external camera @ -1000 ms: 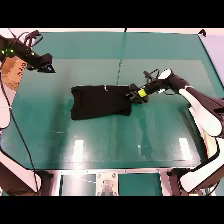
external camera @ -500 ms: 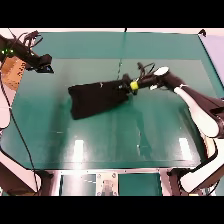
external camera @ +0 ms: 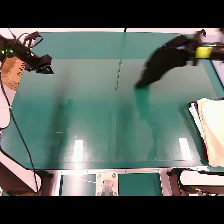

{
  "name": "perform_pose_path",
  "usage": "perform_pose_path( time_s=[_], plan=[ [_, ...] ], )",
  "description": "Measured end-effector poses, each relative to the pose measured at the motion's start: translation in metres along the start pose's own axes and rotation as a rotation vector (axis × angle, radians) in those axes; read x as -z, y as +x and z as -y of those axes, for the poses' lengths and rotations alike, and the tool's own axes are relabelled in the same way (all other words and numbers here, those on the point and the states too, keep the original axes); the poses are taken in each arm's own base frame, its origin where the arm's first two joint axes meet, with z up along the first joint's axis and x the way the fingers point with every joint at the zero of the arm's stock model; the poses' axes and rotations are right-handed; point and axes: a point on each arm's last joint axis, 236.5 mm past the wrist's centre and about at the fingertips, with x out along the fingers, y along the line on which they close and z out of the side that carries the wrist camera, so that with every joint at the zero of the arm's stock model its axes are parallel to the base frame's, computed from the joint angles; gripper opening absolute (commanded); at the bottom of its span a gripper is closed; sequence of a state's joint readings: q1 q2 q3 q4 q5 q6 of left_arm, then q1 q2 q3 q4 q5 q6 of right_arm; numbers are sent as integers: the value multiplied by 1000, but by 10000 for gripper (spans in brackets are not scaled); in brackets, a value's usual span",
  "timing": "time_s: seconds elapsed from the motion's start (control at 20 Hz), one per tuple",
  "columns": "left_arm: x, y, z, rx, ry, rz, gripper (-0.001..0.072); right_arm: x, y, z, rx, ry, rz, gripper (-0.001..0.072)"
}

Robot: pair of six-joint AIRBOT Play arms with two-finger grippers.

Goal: Fold the shirts.

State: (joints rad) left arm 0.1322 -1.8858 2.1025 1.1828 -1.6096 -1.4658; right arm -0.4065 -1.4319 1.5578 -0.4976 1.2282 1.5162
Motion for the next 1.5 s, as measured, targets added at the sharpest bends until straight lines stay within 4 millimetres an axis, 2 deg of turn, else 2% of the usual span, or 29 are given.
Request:
perform_pose_path(
  time_s=[0.15, 0.3, 0.4, 0.5, 0.65, 0.8, 0.95, 1.0, 1.05, 1.1, 1.2, 1.3, 1.4, 1.5],
  plan=[
    [1, 0, 0, 1, 0, -3, 23, -39, -94, 32, 103, 56, 180, 20],
    [1, 0, 0, 1, 0, -6, 23, -53, -184, 62, 242, 128, 353, 20],
    [1, 0, 0, 1, 0, -6, 23, -47, -240, 85, 363, 202, 448, 20],
    [2, 0, 0, 1, 0, -6, 23, -28, -284, 109, 491, 293, 505, 20],
    [5, 4, 0, 7, -4, -20, 23, 15, -331, 151, 674, 460, 538, 20],
    [16, 16, -3, 17, -13, -63, 23, 70, -358, 196, 821, 644, 536, 19],
    [22, 24, -4, 25, -14, -89, 23, 118, -359, 237, 886, 798, 491, 24],
    [24, 25, -4, 25, -15, -93, 23, 132, -356, 250, 900, 835, 470, 129],
    [24, 26, -5, 26, -14, -96, 23, 143, -352, 261, 910, 861, 450, 412],
    [25, 26, -5, 26, -15, -98, 23, 155, -349, 271, 923, 884, 428, 595],
    [26, 27, -5, 28, -14, -101, 23, 170, -349, 284, 956, 909, 402, 595],
    [26, 27, -5, 28, -13, -102, 23, 172, -355, 285, 987, 905, 401, 594],
    [26, 27, -4, 29, -9, -101, 23, 162, -367, 276, 1013, 867, 426, 593],
    [25, 24, -3, 29, -5, -95, 23, 140, -374, 258, 1019, 795, 458, 573]
  ],
)
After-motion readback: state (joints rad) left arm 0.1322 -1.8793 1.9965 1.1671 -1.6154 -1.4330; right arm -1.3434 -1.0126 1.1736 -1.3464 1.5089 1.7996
